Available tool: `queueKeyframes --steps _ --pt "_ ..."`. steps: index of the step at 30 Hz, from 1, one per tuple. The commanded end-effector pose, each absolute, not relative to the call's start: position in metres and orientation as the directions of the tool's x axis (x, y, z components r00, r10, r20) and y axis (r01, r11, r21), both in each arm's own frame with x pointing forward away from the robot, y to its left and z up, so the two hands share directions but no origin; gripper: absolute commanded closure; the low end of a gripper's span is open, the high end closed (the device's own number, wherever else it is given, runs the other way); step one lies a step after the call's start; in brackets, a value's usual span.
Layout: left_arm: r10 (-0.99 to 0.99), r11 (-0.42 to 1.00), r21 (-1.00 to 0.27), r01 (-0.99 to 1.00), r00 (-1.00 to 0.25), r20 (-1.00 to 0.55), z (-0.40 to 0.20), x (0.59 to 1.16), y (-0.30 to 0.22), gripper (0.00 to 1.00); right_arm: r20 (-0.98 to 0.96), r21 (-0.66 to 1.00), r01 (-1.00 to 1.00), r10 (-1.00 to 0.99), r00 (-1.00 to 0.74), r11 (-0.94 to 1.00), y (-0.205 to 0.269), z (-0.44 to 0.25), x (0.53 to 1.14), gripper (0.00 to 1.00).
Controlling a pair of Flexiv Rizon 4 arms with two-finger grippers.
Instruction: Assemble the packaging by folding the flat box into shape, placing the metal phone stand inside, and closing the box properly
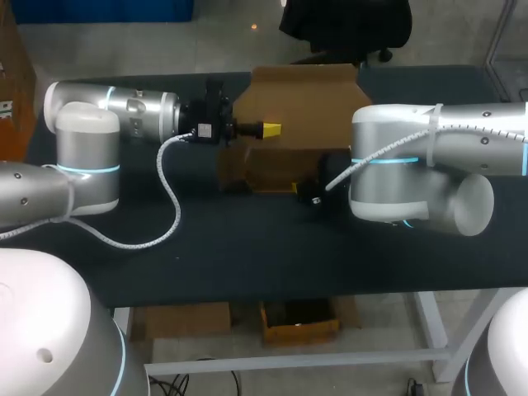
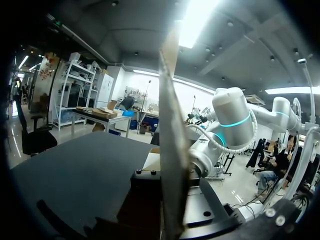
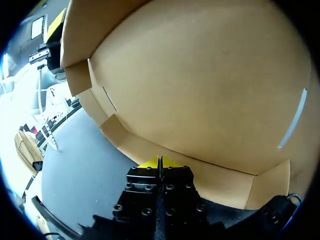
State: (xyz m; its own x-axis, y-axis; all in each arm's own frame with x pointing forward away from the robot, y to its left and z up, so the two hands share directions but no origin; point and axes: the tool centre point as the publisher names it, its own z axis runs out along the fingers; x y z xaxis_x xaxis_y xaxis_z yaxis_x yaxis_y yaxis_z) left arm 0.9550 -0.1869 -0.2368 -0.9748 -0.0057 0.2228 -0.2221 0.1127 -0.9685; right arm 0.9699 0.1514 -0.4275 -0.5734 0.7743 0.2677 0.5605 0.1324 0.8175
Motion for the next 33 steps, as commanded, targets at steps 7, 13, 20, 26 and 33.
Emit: queueKeyframes --steps 7,13,20,26,33 --pt "-0.007 0.111 -0.969 -0.222 -0.975 0.223 -0.241 0.955 -0.189 1.00 0.265 0.818 0.559 0.777 -0.571 0.132 0.155 -0.433 0.970 1.00" --pt "-0.007 0.111 -0.969 -0.222 -0.975 0.223 -0.241 0.955 -0.189 1.00 0.255 0.828 0.546 0.781 -0.569 0.128 0.154 -0.428 0.967 1.00" --pt "-0.007 0.111 -0.969 -0.222 -0.975 0.223 -0.241 0.955 -0.189 1.00 0.239 0.849 0.515 0.783 -0.575 0.119 0.152 -0.415 0.958 1.00" --pt "-0.007 0.111 -0.969 -0.222 -0.975 0.223 -0.241 0.955 -0.189 1.00 0.229 0.862 0.493 0.780 -0.583 0.115 0.148 -0.403 0.946 1.00" --pt "-0.007 0.111 -0.969 -0.222 -0.975 0.223 -0.241 0.955 -0.189 1.00 0.219 0.872 0.476 0.777 -0.590 0.116 0.137 -0.391 0.929 1.00"
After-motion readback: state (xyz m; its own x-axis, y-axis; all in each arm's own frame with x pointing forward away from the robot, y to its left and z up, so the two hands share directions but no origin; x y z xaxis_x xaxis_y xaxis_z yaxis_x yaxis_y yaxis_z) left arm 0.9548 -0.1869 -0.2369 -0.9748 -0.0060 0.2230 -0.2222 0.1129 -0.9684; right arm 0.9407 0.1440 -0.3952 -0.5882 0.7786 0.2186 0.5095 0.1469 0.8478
